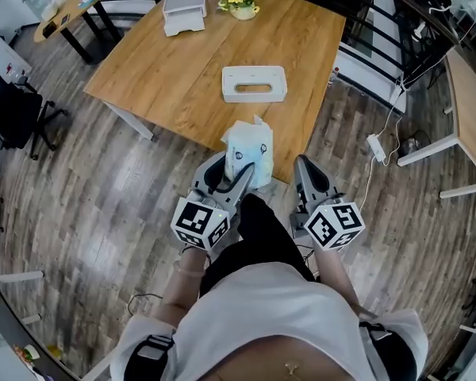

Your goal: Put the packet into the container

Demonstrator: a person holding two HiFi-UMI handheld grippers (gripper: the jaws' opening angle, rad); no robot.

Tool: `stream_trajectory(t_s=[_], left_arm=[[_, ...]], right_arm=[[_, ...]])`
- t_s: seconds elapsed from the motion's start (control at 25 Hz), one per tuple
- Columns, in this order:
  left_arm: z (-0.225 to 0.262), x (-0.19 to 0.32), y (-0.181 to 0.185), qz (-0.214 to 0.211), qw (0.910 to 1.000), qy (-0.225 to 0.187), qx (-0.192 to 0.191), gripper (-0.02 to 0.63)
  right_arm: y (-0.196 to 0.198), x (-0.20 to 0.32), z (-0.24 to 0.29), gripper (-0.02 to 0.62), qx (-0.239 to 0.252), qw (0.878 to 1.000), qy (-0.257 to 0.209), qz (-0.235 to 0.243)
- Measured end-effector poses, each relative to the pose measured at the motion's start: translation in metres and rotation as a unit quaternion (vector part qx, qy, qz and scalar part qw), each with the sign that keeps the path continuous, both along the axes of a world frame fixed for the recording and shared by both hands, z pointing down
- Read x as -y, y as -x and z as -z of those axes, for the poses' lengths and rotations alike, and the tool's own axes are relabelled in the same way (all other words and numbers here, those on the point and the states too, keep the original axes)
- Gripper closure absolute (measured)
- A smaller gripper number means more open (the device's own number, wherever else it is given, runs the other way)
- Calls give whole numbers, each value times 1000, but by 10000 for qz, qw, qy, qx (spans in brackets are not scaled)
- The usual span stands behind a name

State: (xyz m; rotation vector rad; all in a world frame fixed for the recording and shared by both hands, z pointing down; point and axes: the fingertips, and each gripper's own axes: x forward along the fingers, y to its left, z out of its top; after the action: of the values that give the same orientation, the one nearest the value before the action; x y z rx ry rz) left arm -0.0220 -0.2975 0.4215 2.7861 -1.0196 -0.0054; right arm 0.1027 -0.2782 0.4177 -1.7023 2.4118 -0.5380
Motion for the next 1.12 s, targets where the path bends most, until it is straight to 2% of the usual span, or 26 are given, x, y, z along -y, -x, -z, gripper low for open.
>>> stream_trajectory(t_s=[0.2, 0.36, 0.52, 0.88, 1.12], left_arm=[[-5, 30, -1, 25, 9999, 115, -71, 407], [-10, 72, 2, 70, 9997, 202, -83, 407], [-12, 111, -3, 17, 9996, 264, -46, 407], [-25, 193, -23, -404, 9978, 412, 334, 407], [-37, 238, -45, -1076, 9888, 437, 935, 407]], right_arm=[[2, 37, -2, 583, 37, 10000, 32, 59], [0, 79, 0, 584, 427, 9991, 55, -13], [-8, 114, 0, 584, 553, 9984, 96, -89], [-25, 176, -11, 583, 827, 9957, 321, -248], [-39, 206, -18, 583, 880, 9947, 411, -337]])
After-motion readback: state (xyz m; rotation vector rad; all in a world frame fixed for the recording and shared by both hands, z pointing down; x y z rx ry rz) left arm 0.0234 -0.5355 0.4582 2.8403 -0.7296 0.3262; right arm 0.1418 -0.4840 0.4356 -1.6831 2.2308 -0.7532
